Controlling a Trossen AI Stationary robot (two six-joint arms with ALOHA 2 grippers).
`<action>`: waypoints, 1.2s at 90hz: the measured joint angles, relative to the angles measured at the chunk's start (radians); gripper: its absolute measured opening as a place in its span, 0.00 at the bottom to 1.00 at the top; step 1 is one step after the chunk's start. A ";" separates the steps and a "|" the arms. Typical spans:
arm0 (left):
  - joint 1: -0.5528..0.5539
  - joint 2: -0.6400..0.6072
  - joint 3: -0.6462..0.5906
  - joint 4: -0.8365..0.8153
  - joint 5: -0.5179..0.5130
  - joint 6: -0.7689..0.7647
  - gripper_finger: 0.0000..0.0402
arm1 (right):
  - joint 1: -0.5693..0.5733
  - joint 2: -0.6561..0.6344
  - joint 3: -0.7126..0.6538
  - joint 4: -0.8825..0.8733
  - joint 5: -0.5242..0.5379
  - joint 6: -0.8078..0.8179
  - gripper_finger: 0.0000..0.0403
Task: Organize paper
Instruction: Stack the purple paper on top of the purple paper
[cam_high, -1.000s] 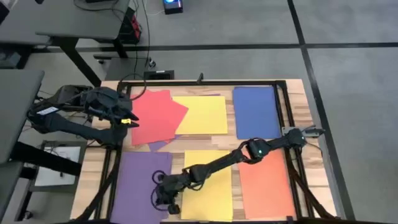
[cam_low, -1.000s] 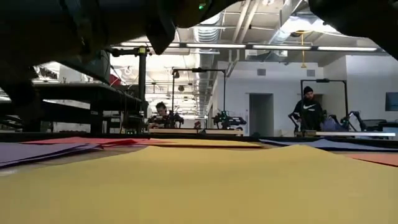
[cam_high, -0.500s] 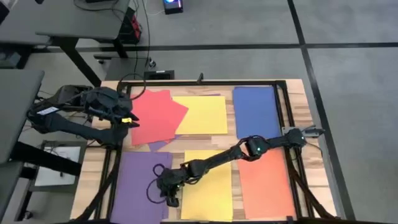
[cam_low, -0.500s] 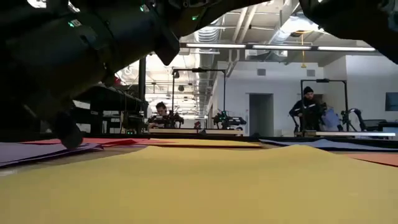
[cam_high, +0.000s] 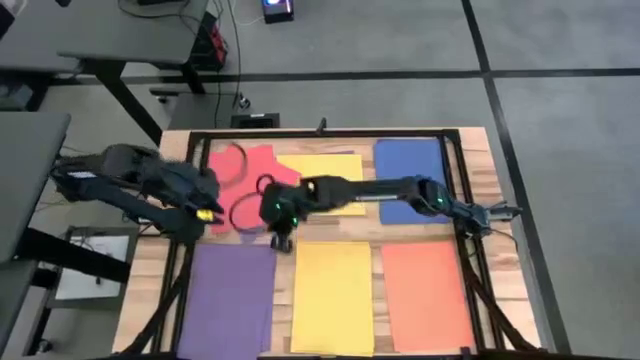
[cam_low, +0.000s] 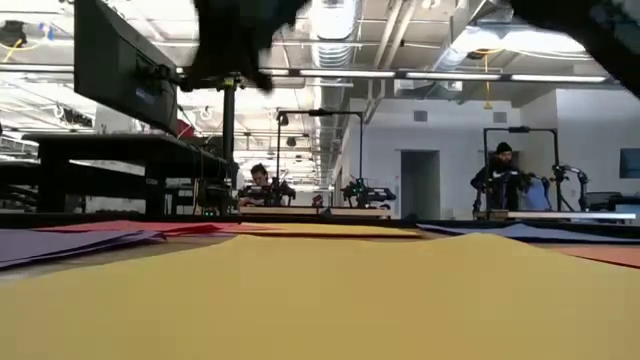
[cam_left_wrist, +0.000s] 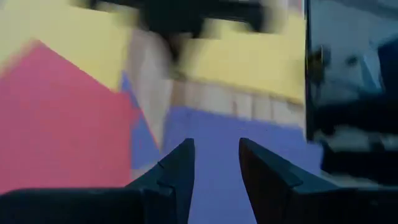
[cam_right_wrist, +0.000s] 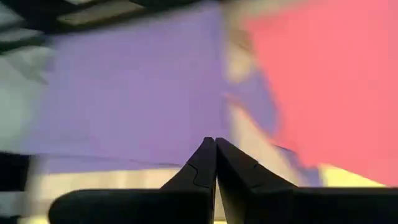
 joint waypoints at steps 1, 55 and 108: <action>-0.017 0.007 -0.002 0.001 -0.004 -0.014 0.27 | -0.006 0.004 -0.002 -0.007 0.000 0.000 0.00; -0.592 0.425 0.006 0.536 -0.013 -0.737 0.22 | -0.066 0.081 -0.015 0.017 -0.164 -0.079 0.00; -0.825 0.805 0.020 0.731 0.069 -0.673 0.01 | 0.026 0.133 -0.013 0.118 -0.191 0.065 0.00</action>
